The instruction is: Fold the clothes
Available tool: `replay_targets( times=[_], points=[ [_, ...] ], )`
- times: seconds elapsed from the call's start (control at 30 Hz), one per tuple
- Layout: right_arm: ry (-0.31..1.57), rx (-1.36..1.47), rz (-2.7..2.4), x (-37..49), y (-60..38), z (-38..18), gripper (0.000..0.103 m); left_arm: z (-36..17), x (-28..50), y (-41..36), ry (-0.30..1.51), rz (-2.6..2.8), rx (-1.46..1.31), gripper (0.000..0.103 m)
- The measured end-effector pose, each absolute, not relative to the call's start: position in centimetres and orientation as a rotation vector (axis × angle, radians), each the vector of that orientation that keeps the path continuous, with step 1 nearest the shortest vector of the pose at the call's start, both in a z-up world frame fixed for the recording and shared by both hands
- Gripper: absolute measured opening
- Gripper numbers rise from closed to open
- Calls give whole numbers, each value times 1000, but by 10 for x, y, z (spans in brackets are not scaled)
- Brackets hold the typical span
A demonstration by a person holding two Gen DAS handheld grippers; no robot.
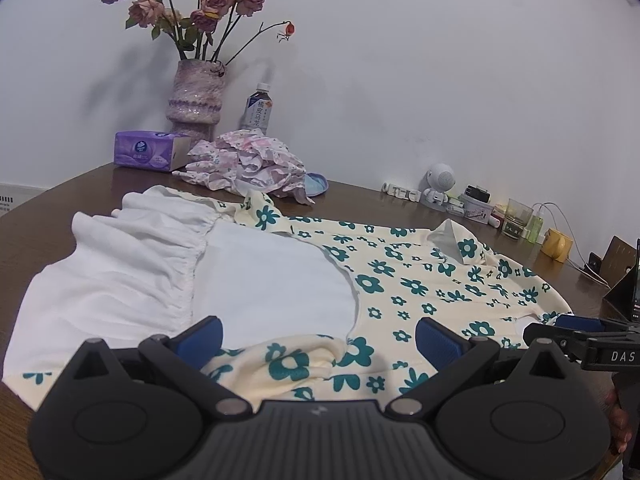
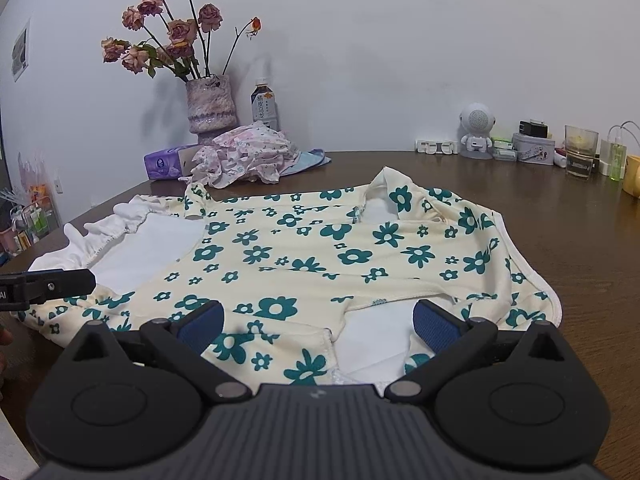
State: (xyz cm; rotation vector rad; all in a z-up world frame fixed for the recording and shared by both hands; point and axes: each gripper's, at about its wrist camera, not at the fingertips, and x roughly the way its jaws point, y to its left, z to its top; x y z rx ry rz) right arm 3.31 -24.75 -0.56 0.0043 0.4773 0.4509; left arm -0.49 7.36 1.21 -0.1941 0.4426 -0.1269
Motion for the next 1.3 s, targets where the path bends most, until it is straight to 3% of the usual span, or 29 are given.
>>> replay_targets(
  times=[1.3],
  points=[
    [514, 76, 454, 40, -254, -8, 102, 12, -7, 73, 434, -119, -193, 103]
  ],
)
